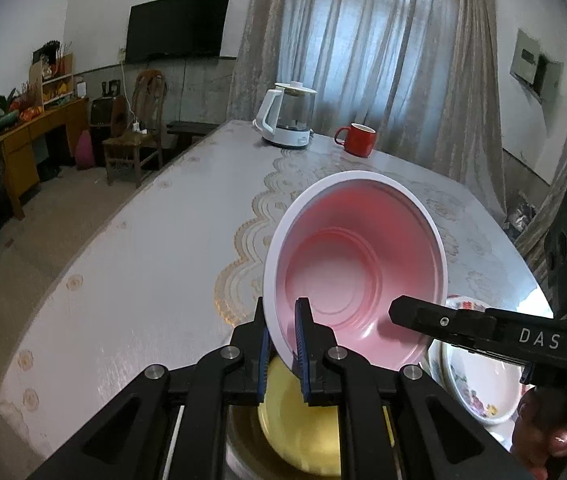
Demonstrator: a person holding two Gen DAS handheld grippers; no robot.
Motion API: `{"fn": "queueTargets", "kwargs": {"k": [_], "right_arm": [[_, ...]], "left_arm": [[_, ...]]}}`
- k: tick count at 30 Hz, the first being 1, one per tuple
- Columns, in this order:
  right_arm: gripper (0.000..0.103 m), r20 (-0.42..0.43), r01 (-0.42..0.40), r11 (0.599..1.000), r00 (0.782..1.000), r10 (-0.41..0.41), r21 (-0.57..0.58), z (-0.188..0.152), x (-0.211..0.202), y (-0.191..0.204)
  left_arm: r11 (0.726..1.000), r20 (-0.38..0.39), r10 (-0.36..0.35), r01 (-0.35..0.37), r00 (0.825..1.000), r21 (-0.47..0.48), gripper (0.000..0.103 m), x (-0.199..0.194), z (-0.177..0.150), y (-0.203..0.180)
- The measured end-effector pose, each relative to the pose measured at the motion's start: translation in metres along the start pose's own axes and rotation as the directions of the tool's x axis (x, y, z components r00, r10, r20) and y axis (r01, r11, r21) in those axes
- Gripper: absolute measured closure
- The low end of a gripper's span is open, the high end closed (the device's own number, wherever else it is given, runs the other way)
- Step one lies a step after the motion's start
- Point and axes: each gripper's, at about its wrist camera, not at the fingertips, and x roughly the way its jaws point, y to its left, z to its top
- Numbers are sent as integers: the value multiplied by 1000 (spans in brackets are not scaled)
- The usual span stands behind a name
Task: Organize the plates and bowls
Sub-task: 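Lift the red-and-pink bowl with the right gripper over the steel bowl, then lower the red-and-pink bowl into the yellow bowl with the right gripper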
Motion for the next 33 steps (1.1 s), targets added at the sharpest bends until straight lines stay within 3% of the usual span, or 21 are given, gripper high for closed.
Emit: {"fn": "queueTargets", "kwargs": {"k": [14, 33], "right_arm": [[92, 0, -33, 998, 999, 33, 60, -36, -14, -6], [91, -69, 39, 998, 997, -36, 42, -57, -11, -12]], "left_arm": [[1000, -22, -20, 20, 1000, -4, 91, -16, -29, -3], [999, -71, -26, 28, 997, 17, 91, -16, -53, -3]]}}
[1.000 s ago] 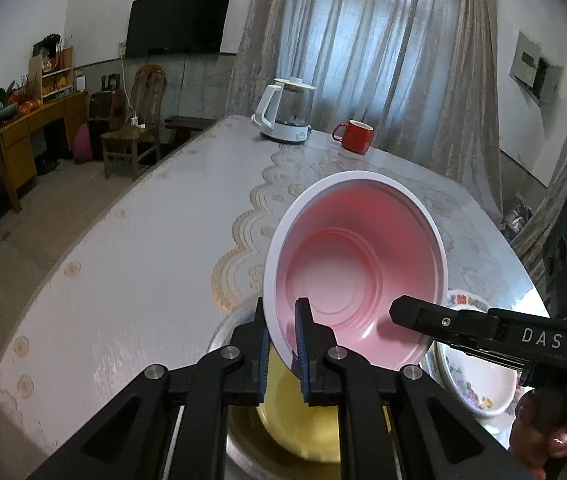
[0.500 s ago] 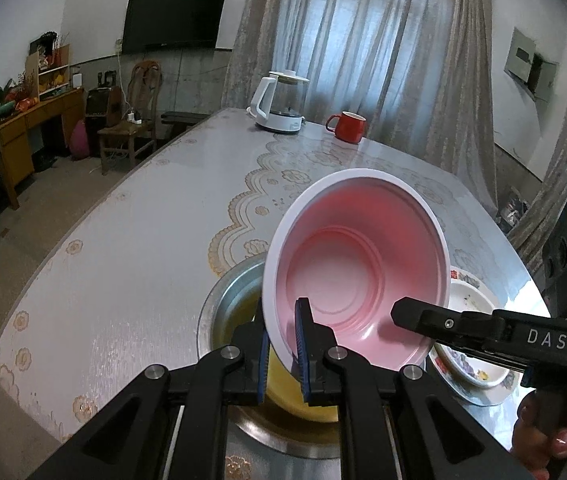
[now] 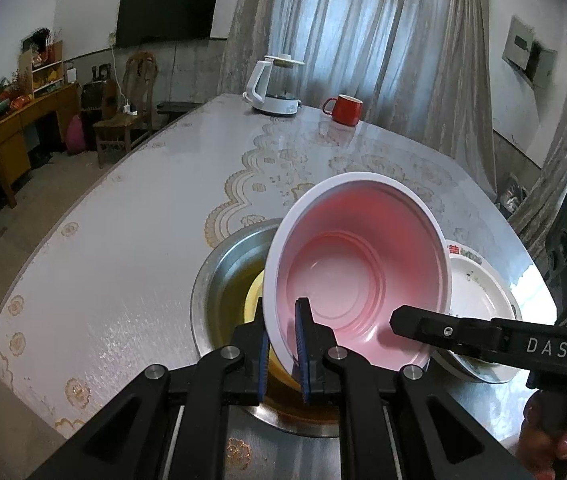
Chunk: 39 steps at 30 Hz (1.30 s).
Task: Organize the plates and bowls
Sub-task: 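Lower the red-and-pink bowl into the yellow bowl with the right gripper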
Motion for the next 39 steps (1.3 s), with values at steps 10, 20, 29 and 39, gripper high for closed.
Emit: {"fn": "queueTargets", "kwargs": {"k": [10, 20, 29, 39], "right_arm": [[90, -30, 8, 1000, 1000, -7, 4, -6, 3, -3], [89, -43, 8, 1000, 999, -8, 2, -12, 1, -3], [83, -51, 21, 998, 998, -24, -56, -18, -5, 9], [81, -36, 27, 998, 999, -29, -57, -18, -8, 11]], "left_arm": [[1000, -36, 15, -15, 999, 1, 91, 6, -7, 2], [1000, -44, 21, -21, 999, 10, 91, 10, -9, 2], [1000, -56, 21, -21, 998, 11, 90, 9, -15, 6], [1000, -77, 23, -22, 997, 16, 89, 13, -12, 7]]}}
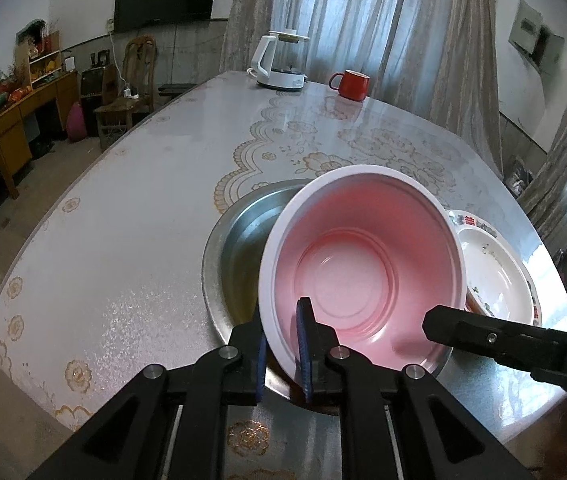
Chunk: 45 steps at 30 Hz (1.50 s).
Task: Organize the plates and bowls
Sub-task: 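Lower the red-and-pink bowl into the yellow bowl with the right gripper, then open the right gripper and withdraw it from the nested bowls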
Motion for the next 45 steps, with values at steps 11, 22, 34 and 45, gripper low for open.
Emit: {"fn": "queueTargets", "kwargs": {"k": [11, 22, 34, 45], "right_arm": [[78, 6, -33, 999, 999, 33, 24, -1, -7, -4], [70, 21, 0, 999, 1000, -1, 51, 7, -18, -7], [70, -1, 20, 1000, 1000, -20, 16, 10, -12, 1], [69, -36, 75, 997, 996, -76, -25, 15, 4, 9]], "left_arm": [[997, -47, 38, -35, 998, 70, 88, 8, 10, -10], [997, -46, 30, -26, 999, 72, 84, -1, 12, -8], [997, -44, 33, -30, 999, 71, 84, -8, 14, -1], [993, -83, 56, -47, 995, 109, 85, 16, 16, -5]]}}
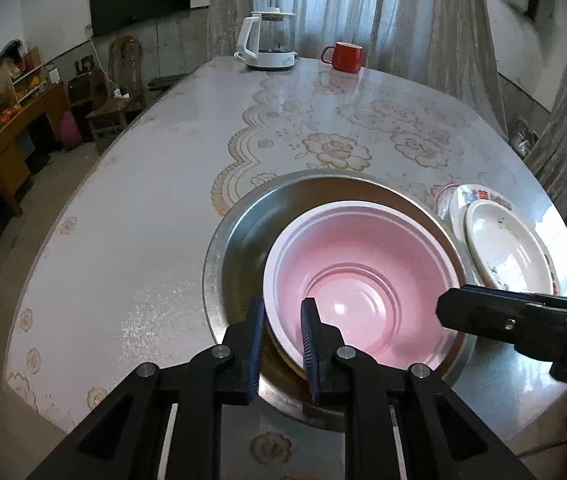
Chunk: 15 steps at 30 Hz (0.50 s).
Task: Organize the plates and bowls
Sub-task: 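Open the right gripper and withdraw it from the nested bowls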
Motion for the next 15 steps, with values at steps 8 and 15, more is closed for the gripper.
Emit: {"fn": "queueTargets", "kwargs": {"k": [8, 15], "right_arm": [[68, -3, 26, 999, 1000, -27, -37, 10, 15, 3], [68, 142, -4, 1000, 990, 7, -24, 7, -28, -2]], "left_arm": [[999, 6, -24, 24, 1000, -40, 83, 2, 7, 6], [996, 70, -22, 28, 997, -81, 58, -18, 7, 10]]}}
